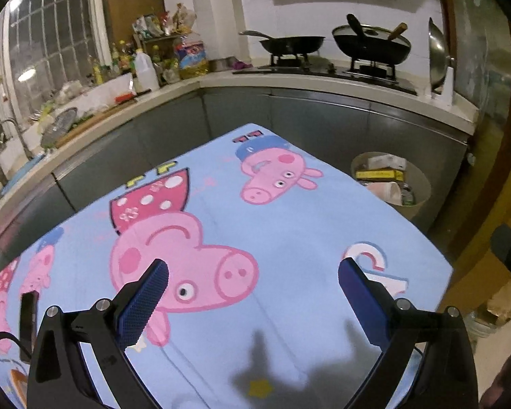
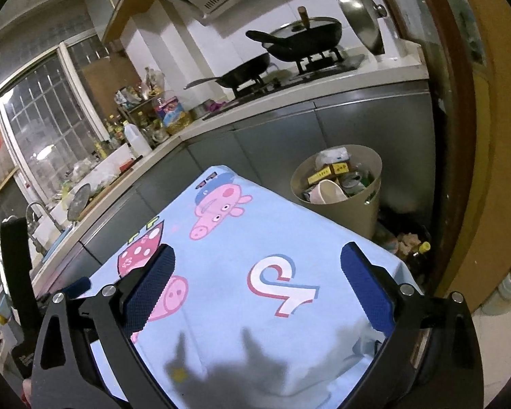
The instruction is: Collect trash
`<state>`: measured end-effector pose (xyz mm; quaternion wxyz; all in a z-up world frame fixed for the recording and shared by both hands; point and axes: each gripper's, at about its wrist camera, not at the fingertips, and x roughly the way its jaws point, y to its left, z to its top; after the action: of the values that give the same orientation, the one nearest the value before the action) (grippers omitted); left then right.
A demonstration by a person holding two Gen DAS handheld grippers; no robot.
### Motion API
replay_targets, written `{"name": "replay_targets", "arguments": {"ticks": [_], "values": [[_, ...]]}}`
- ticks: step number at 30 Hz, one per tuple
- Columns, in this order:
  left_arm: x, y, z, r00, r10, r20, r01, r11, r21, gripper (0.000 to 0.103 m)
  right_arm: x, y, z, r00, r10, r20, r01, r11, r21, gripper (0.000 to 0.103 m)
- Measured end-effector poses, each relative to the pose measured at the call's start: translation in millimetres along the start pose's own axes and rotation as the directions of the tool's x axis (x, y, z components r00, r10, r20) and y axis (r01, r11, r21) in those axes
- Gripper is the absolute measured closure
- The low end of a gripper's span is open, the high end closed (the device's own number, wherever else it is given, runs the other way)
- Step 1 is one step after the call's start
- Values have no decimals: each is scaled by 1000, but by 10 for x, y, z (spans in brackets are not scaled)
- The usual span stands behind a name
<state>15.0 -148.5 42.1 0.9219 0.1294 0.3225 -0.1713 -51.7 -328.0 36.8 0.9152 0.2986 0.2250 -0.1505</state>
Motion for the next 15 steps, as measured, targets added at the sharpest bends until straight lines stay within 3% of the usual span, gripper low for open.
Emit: {"name": "replay_targets", "arguments": {"ticks": [15], "values": [[-19,76,71,997,73,23,-73,997,-10,4,35,4,1,1000,-2,3,2,1000,-14,6]]}}
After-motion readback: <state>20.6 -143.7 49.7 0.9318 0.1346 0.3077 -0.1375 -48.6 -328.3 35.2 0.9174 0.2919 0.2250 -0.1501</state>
